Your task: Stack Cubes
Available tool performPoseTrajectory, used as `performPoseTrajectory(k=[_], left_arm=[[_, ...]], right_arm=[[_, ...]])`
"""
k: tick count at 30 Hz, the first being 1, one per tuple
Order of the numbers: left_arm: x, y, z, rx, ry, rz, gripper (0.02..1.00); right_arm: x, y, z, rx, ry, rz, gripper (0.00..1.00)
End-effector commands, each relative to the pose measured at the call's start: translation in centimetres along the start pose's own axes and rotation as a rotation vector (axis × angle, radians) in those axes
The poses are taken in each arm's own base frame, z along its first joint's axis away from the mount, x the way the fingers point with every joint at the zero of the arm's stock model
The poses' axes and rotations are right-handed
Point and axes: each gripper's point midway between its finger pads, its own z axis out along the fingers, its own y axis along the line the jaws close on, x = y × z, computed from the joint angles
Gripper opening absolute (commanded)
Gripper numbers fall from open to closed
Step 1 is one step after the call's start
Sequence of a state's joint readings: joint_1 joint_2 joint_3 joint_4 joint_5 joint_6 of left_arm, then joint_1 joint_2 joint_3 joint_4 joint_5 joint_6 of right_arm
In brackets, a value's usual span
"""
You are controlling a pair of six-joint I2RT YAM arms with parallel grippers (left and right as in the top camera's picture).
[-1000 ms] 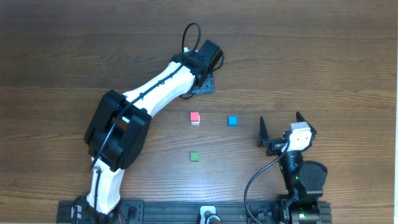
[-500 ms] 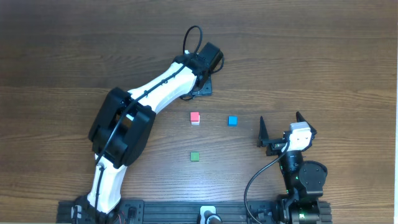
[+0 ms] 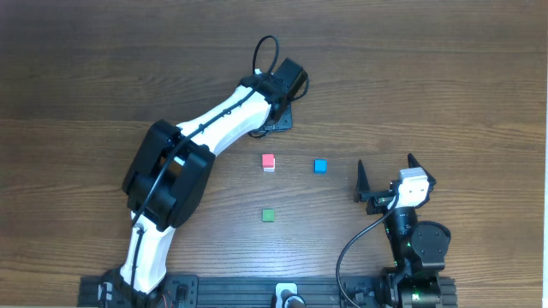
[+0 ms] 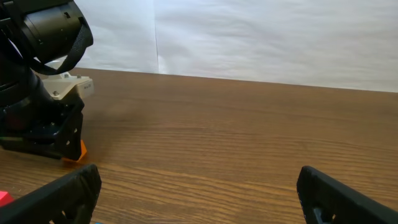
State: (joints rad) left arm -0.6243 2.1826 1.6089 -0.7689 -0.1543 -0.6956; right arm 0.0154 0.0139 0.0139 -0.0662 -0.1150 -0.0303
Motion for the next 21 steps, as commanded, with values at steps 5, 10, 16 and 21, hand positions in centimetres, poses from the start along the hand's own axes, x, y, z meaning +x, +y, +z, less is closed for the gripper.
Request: performPoseTrajectory(k=[5, 10, 16, 21], left_arm=[[-0.2, -0.3, 0.0, 0.008, -0.001, 0.011, 0.251], [-0.8, -0.5, -2.7, 0.033, -0.027, 0.007, 0.229], [-0.9, -0.3, -8.8, 0.074, -0.071, 0.011, 0.205], [1.0, -0.9, -11.6, 0.101, -0.082, 0.038, 0.198]], right_arm=[[0.2, 0.3, 0.0, -0.016, -0.002, -0.002, 0.993], [0.2, 0.3, 0.0, -0.016, -0.002, -0.002, 0.993], [0.2, 0.3, 0.0, -0.016, -0.002, -0.002, 0.993], [0.2, 0.3, 0.0, -0.016, -0.002, -0.002, 0.993]])
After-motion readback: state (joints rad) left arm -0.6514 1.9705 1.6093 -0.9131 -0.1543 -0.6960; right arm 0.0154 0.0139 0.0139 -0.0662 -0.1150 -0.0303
